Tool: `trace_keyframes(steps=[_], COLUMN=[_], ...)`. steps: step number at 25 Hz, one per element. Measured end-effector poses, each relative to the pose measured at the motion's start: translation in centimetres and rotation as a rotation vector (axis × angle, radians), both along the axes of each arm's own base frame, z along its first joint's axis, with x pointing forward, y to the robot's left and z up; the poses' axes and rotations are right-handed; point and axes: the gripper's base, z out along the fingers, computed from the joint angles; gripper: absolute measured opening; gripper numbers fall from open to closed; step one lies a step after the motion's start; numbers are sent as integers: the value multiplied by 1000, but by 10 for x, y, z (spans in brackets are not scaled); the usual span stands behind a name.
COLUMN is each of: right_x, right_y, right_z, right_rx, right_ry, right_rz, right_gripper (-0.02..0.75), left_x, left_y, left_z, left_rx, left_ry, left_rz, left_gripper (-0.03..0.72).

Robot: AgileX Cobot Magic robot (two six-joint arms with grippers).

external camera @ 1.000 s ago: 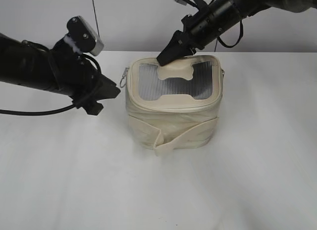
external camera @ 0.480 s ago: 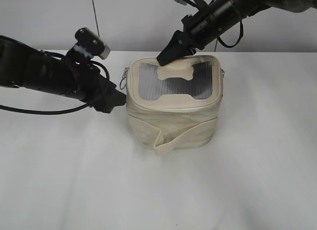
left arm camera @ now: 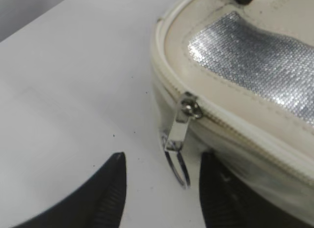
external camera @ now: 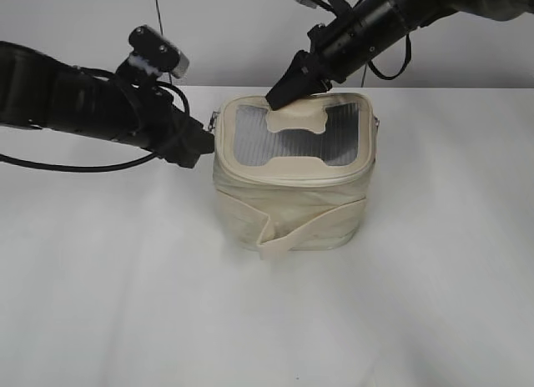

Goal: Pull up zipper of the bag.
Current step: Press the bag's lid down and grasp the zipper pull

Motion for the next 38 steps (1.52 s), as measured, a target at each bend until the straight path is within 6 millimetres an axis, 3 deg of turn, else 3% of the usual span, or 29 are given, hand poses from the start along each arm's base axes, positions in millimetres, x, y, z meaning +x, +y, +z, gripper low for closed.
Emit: trace_keyframes(steps=[8, 10, 17, 29, 38], right_x=[1, 1, 1, -1, -2], right_y=[0, 0, 0, 5, 8], right_z=[0, 0, 0, 1, 1], right_rx=[-2, -2, 0, 34, 47], right_ry=[-3, -3, 15, 76, 151], right_rz=[-6, -6, -20, -55, -110], right_gripper=[43, 43, 43, 43, 43], left_x=[4, 5, 0, -53, -84], left_y=[-3, -4, 0, 20, 29], left_z=[0, 0, 6, 29, 32], left_rx=[-14, -15, -2, -29, -73], left_ry=[-2, -4, 11, 47, 106], left_rz=[-12, -11, -2, 23, 33], left_gripper=[73, 32, 11, 10, 11])
